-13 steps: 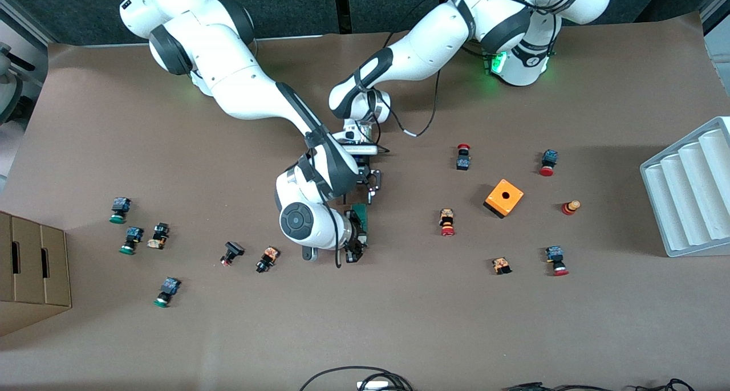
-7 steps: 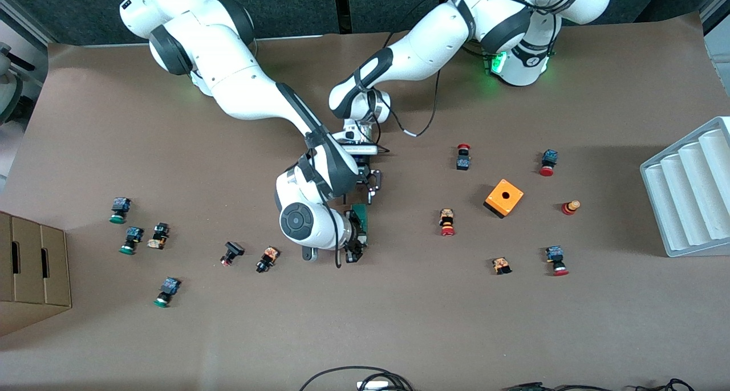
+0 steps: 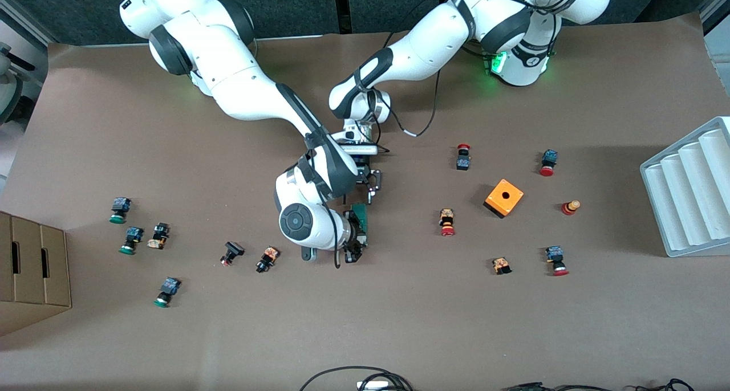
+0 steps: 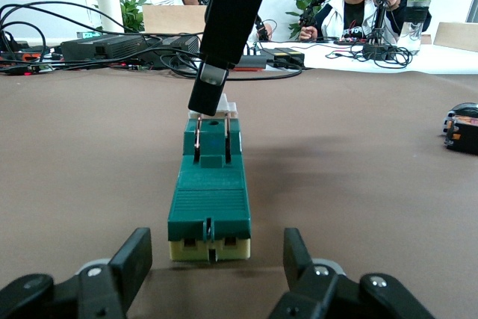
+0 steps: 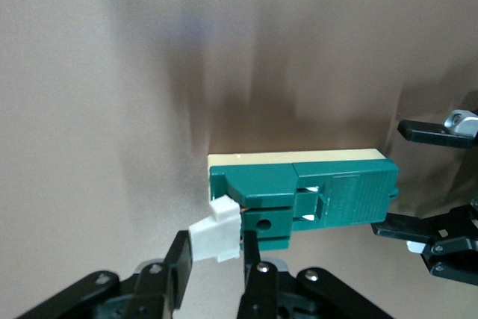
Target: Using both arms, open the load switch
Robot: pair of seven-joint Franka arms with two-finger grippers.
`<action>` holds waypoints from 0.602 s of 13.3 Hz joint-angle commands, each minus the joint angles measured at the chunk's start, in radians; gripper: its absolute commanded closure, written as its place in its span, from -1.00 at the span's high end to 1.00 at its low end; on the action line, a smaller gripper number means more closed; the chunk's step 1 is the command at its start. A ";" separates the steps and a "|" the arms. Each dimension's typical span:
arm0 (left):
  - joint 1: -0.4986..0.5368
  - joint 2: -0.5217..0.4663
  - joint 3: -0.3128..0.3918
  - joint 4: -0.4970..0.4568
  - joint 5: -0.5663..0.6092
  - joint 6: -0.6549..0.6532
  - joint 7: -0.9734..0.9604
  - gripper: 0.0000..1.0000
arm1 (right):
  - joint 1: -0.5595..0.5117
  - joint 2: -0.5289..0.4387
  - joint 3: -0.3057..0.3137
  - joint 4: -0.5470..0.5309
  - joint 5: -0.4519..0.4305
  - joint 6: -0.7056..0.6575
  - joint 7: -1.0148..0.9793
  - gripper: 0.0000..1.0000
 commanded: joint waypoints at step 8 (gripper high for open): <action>-0.007 0.013 0.006 0.016 0.018 -0.002 -0.013 0.59 | 0.007 -0.090 0.010 -0.135 0.014 -0.033 -0.027 -0.37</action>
